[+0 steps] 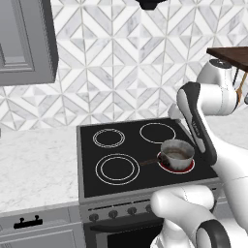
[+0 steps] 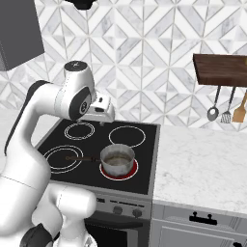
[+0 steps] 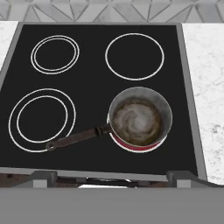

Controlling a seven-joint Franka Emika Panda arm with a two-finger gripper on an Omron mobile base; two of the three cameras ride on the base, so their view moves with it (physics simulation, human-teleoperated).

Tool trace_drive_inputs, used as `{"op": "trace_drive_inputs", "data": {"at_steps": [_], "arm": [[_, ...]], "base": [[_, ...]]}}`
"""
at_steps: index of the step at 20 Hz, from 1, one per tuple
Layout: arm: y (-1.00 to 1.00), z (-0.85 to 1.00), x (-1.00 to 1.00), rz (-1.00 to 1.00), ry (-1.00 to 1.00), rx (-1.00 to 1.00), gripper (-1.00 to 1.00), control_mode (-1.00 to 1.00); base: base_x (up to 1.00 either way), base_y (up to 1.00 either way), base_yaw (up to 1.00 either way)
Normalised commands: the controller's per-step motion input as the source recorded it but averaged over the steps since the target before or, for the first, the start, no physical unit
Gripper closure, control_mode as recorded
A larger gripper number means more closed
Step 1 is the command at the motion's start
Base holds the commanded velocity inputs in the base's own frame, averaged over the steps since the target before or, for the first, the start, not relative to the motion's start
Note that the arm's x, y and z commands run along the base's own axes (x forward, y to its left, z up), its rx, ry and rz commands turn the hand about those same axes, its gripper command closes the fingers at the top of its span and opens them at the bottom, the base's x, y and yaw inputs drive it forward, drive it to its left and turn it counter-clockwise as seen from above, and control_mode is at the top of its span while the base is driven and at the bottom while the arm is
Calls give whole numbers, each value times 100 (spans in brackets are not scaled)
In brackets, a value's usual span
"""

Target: Turn off the front right burner of the stove.

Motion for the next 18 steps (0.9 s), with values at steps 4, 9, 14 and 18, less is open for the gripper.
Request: {"op": "trace_drive_inputs", "data": {"at_steps": [4,9,14,18], "arm": [[0,0,0,0,0,0,-100,-100],[-22,0,-7,0,0,0,-100,100],[0,0,0,0,0,0,-100,100],[0,0,0,0,0,0,-100,100]], "base": [[0,0,0],[-3,-9,0],[-11,-54,0],[-6,-55,0]]}}
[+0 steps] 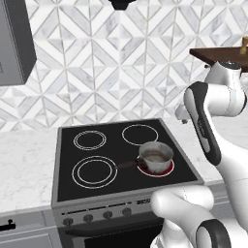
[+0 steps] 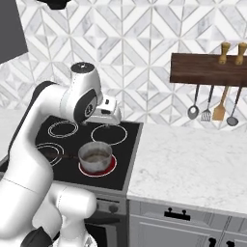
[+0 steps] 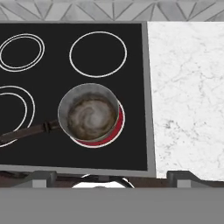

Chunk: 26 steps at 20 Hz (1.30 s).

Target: Turn off the front right burner of the stove.

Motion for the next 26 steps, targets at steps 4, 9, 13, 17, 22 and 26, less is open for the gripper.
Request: {"op": "trace_drive_inputs", "data": {"at_steps": [4,9,13,17,22,26], "arm": [[0,0,0,0,0,0,-100,100],[0,0,0,0,0,0,-100,100],[0,0,0,0,0,0,-100,100],[0,0,0,0,0,0,-100,-100],[1,0,-5,0,-1,0,-100,-100],[46,0,-38,9,-5,-4,-100,-100]], "base": [[-6,-54,0],[-3,-48,0],[-6,-37,0],[-2,-6,0],[0,0,0],[0,0,0]]}}
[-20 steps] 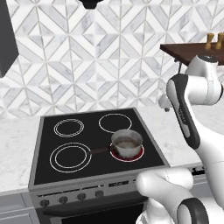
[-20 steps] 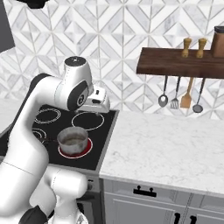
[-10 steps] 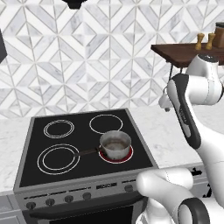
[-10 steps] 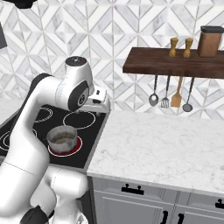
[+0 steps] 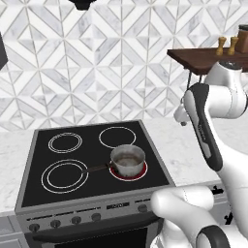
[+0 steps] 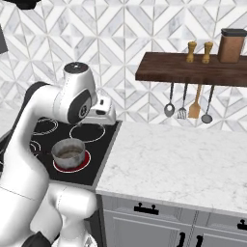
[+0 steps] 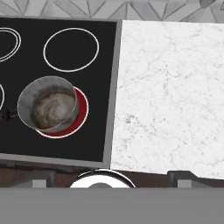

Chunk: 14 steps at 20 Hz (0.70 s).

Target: Turn off the front right burner of the stove.

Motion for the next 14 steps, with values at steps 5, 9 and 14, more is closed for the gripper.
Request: {"op": "trace_drive_inputs", "data": {"at_steps": [5,9,14], "arm": [[97,-1,-78,24,-18,-26,-100,-100],[100,-19,-89,29,-18,-48,-100,-100],[100,-24,-86,35,-10,-54,-100,-100]], "base": [[0,0,0],[0,0,0],[0,0,0]]}}
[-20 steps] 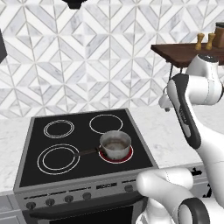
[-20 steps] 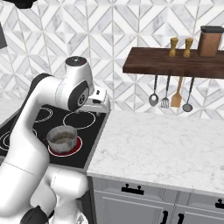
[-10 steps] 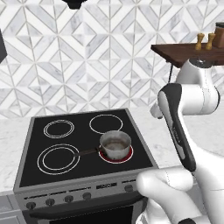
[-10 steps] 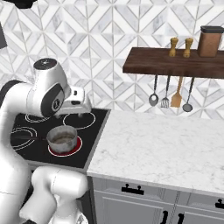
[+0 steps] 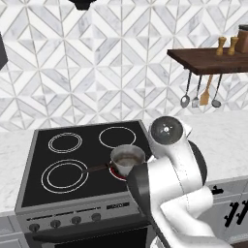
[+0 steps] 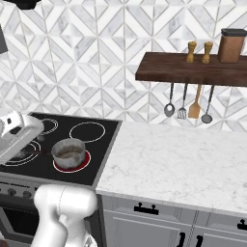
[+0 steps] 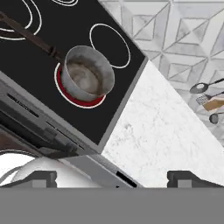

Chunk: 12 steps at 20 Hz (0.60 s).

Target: Turn off the front right burner of the stove.

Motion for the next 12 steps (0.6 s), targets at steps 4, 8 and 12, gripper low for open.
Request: {"op": "trace_drive_inputs", "data": {"at_steps": [4,8,12], "arm": [[100,-24,-81,37,-6,-55,-100,-100],[100,-25,-75,39,-3,-54,-100,-100],[99,-58,-55,39,0,-46,-100,-100]], "base": [[0,0,0],[0,0,0],[0,0,0]]}}
